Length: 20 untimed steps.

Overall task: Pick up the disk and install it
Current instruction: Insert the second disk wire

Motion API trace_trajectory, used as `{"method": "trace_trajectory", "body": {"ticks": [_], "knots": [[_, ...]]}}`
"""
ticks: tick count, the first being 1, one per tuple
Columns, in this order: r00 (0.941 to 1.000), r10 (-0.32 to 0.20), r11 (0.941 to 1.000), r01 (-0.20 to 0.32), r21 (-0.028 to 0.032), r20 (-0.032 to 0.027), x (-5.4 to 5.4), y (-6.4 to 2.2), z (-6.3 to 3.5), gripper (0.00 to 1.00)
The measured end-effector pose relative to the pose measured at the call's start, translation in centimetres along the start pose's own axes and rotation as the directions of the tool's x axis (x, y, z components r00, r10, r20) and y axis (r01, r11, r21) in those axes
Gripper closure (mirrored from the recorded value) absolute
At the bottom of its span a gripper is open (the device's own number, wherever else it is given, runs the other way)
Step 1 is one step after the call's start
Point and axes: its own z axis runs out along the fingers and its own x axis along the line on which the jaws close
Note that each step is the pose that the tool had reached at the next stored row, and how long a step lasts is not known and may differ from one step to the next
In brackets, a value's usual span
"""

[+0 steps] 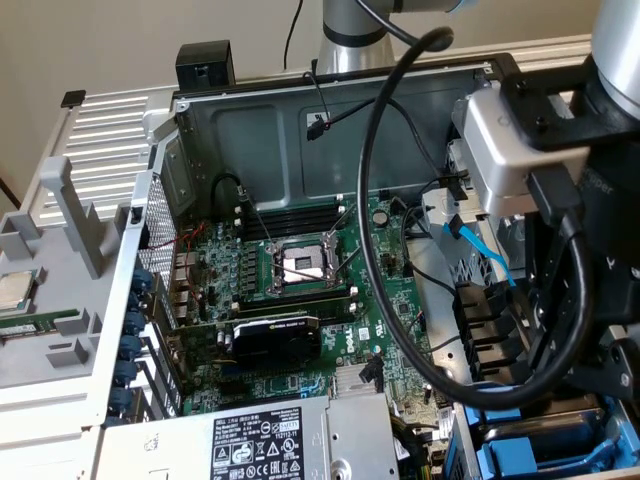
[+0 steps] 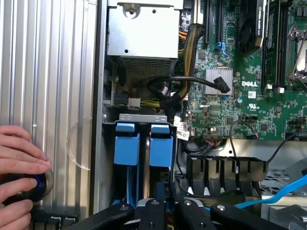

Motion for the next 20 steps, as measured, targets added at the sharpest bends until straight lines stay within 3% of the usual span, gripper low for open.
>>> {"method": "trace_trajectory", "body": {"ticks": [20], "knots": [[1.0, 0.0, 1.0, 0.0, -0.0008, 0.0002, -0.03, 0.0, 0.34, 0.84]]}}
